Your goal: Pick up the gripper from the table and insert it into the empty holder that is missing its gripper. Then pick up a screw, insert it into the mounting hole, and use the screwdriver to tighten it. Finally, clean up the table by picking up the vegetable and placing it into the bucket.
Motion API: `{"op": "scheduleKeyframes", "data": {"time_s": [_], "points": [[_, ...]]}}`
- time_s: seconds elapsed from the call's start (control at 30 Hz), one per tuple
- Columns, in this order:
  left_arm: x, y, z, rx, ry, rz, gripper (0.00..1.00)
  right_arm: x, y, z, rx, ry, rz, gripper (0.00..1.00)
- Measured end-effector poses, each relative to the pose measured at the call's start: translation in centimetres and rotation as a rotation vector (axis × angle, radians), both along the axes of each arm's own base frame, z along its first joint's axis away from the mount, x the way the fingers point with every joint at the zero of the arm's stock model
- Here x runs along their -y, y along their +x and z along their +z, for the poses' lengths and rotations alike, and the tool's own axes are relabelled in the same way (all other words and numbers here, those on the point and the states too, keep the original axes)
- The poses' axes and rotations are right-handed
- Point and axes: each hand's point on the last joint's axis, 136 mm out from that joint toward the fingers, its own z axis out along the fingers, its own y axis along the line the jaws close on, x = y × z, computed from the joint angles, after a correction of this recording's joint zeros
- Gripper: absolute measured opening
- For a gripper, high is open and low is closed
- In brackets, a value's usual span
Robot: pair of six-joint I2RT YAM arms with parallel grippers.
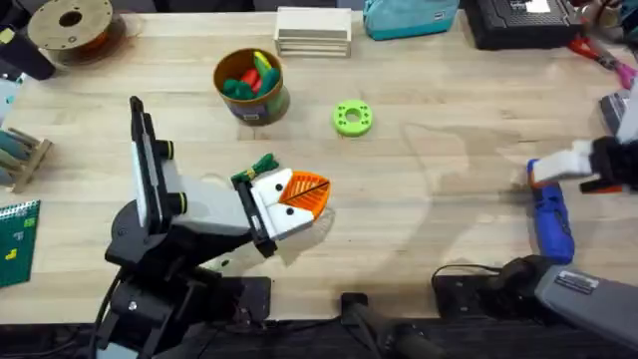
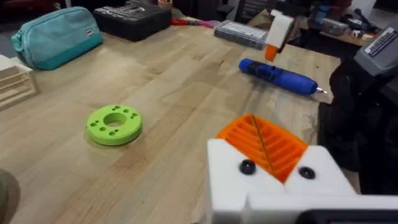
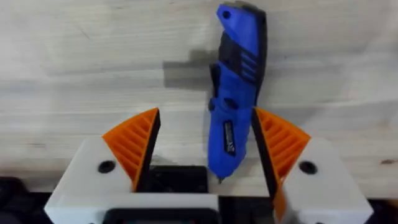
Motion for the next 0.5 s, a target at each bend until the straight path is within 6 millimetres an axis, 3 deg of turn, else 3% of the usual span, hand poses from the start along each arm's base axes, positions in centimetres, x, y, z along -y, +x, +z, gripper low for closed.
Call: {"op": "scheduleKeyframes", "data": {"time_s": [0.1, 0.23, 0.5], "points": [[0.0, 0.0, 0.0, 0.0, 0.0, 0.0, 0.004, 0.3, 0.1, -1.1, 0.001, -0.012, 0.073, 0.884], [0.0, 0.0, 0.0, 0.0, 0.0, 0.0, 0.004, 1.5, 0.9, -2.2, 0.005, -0.054, 0.13, 0.981], [0.0, 0.0, 0.0, 0.0, 0.0, 0.0, 0.004, 3.1, 0.5, -4.8, -0.103, -0.059, 0.185, 0.991]]}}
